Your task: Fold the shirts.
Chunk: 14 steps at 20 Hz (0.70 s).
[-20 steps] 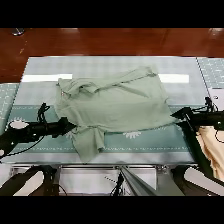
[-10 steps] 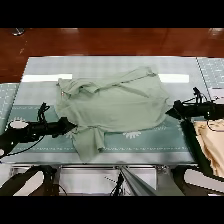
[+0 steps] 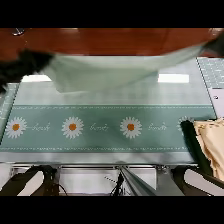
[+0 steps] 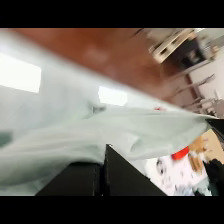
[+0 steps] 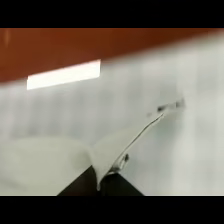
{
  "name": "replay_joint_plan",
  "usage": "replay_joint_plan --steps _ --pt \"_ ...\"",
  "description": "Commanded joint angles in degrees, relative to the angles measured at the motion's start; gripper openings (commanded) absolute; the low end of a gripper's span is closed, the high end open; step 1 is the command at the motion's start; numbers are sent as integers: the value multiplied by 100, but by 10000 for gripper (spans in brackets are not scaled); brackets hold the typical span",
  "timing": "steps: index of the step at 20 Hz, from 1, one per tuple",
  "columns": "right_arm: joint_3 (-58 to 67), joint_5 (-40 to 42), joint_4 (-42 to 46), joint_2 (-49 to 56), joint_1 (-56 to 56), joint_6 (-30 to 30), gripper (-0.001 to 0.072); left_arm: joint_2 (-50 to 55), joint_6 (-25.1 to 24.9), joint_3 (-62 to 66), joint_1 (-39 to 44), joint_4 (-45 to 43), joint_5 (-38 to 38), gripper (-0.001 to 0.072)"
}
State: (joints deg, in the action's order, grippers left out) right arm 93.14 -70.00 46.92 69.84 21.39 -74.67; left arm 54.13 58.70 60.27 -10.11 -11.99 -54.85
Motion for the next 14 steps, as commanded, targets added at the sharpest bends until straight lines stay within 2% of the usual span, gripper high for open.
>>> replay_joint_plan --steps 1,2,3,6,8,11,14 --pt "1749 107 149 -710 -7 -164 34 -136 1237 2507 -4 -1099 -57 19" --pt "1860 63 297 -1025 -7 -251 34 -195 1722 3069 -4 -1766 -260 19" --pt "1862 -11 367 -1340 -7 -280 34 -293 1921 3617 -4 -2424 -529 19" --pt "1862 -369 846 -2221 -7 -341 34 -782 2299 4688 -4 -4262 -1167 19" --pt "1862 -625 1386 -2745 -7 -507 34 -1340 2345 4857 -4 -5298 -1443 20" --pt "1770 -986 1930 -3307 -9 -726 34 -2033 2732 4841 -4 -6192 -1679 20" --pt "1467 -1078 2236 -3773 -13 -831 34 -2439 2756 4830 -7 -6616 -2131 20"
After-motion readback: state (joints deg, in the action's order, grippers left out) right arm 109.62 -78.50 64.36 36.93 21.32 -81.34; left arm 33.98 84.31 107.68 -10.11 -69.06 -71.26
